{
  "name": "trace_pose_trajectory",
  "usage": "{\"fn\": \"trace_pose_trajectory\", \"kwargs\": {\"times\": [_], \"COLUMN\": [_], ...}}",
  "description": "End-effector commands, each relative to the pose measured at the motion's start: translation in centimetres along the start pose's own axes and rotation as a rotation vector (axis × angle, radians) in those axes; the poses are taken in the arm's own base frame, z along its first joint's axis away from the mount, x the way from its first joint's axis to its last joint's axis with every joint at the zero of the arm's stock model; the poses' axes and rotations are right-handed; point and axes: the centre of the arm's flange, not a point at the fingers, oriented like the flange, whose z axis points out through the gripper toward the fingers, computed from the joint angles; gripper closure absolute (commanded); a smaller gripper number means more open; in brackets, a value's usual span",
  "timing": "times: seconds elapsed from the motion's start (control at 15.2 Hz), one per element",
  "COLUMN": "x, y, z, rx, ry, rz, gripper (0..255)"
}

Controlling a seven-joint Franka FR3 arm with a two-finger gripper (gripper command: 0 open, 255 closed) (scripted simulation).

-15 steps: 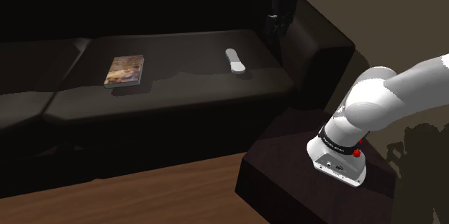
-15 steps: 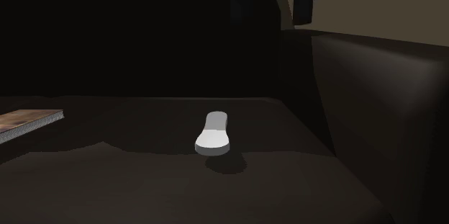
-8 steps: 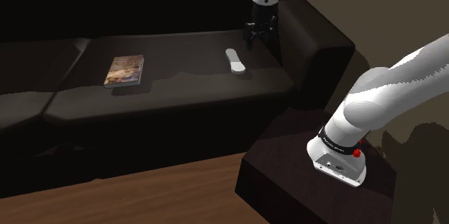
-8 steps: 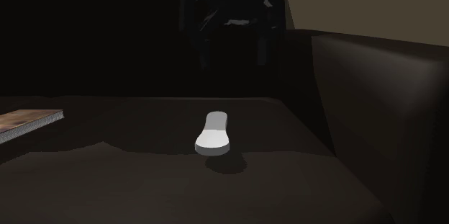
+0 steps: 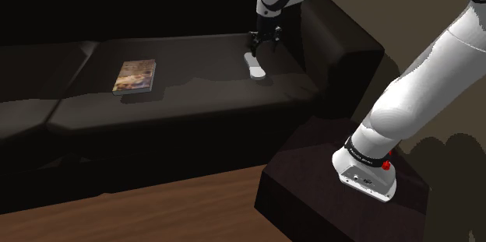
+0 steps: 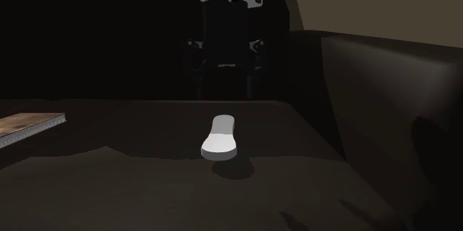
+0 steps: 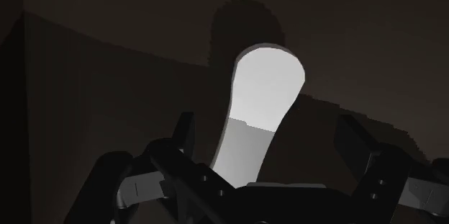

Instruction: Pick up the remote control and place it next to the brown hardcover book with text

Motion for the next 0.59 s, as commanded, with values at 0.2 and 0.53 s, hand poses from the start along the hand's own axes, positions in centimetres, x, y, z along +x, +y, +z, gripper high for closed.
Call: {"fn": "trace_pose_trajectory", "kwargs": {"times": [0.2, 0.53], "x": [5.4, 7.8], "y": [0.5, 0.9], "z": [3.9, 6.6], "rx": [0.011, 0.017], "ry": [0.0, -0.001], "rz": [0.12, 0.175], "gripper": [0, 0]}}
